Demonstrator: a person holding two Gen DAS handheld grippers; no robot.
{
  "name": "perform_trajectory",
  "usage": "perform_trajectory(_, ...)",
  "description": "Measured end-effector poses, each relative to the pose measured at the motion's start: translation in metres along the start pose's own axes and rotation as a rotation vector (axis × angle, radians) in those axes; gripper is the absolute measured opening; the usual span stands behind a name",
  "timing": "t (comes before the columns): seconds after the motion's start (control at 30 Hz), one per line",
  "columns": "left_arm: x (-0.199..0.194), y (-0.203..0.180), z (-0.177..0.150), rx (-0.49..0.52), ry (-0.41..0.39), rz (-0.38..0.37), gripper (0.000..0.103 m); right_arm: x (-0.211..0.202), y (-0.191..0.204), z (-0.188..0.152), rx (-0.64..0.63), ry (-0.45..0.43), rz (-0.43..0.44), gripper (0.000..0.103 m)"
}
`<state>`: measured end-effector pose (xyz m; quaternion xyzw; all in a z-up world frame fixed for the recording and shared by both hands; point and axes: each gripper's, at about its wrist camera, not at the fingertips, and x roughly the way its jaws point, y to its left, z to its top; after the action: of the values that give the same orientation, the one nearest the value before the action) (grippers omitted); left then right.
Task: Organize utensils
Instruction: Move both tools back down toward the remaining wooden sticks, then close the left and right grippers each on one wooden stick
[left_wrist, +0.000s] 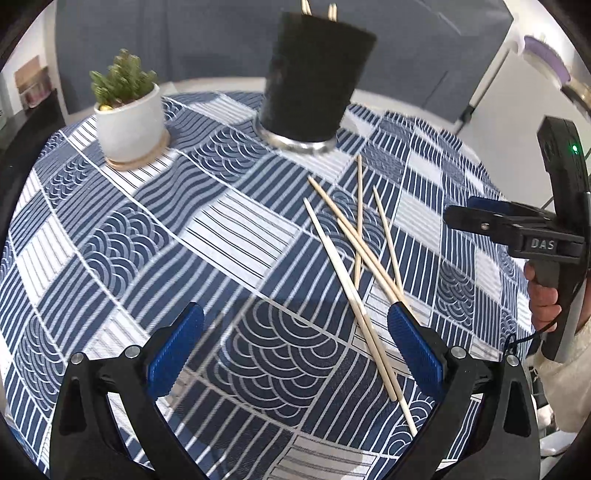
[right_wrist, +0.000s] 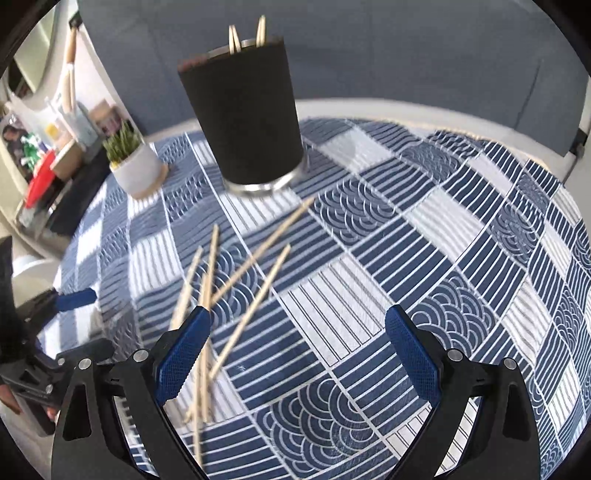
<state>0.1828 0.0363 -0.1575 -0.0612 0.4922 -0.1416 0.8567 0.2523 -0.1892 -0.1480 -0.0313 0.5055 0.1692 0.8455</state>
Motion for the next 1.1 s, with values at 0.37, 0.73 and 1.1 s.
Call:
perform_trajectory(0.37, 0.038, -0.009, 0.009, 0.026, 0.087, 0.103, 0.097, 0.043, 0.004, 0.004, -0.022, 0.088, -0.006, 0.091)
perform_trajectory(0.73, 0.047, -0.012, 0.013, 0.051, 0.116, 0.201, 0.098, 0.062, 0.014, 0.011, -0.035, 0.126, -0.105, 0.093)
perform_trajectory(1.1, 0.051, -0.014, 0.012, -0.035, 0.165, 0.288, 0.098, 0.069, 0.012, 0.020, 0.106, 0.233, -0.183, 0.095)
